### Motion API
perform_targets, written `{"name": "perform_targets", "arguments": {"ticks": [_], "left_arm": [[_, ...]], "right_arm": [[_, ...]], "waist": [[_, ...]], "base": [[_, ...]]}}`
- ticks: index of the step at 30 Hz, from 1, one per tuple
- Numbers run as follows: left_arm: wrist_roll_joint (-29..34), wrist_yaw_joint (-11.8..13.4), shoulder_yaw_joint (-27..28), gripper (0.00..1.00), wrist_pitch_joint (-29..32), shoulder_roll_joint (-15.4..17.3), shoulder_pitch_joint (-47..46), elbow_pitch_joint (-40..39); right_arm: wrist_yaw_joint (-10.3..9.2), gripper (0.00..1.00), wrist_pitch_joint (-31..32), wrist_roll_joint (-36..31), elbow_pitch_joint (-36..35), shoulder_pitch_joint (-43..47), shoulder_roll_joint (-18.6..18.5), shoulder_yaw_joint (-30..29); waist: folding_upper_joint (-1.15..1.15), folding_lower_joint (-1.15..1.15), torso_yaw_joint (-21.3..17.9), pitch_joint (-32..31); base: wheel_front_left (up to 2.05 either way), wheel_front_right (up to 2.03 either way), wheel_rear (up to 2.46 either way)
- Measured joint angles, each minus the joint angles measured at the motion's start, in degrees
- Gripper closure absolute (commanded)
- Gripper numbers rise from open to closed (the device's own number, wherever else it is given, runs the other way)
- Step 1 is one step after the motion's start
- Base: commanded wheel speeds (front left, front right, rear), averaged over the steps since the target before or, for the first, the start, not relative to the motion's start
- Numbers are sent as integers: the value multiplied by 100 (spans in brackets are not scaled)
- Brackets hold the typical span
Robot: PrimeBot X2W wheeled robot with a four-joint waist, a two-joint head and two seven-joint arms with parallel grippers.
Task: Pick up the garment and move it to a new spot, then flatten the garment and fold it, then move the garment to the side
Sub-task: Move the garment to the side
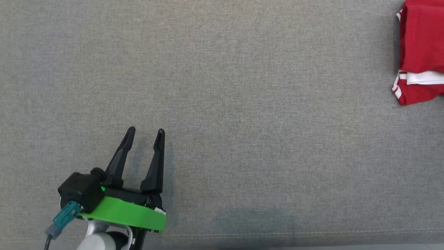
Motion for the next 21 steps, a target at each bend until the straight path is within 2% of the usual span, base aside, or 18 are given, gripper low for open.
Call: {"name": "perform_targets", "arguments": {"ticks": [6,12,16,21], "left_arm": [[-30,13,-21,0,-8,-20,-7,-2],[-167,-172,-107,0,-89,-113,-195,2],[-216,-286,-101,0,-192,-156,-331,85],[-300,-255,126,0,-372,-219,-407,370]], "right_arm": [[0,0,-237,-5,22,-6,132,-34],[12,0,-579,-267,-221,-205,129,40],[113,0,-817,-444,-493,-463,181,163],[243,0,-944,-662,-739,-515,488,414]], "waist": [[0,0,-165,-66],[0,0,-366,-237],[0,0,-505,-421],[0,0,-673,-717]], "base": [[0,0,0],[0,0,0],[0,0,0],[0,0,0]]}}
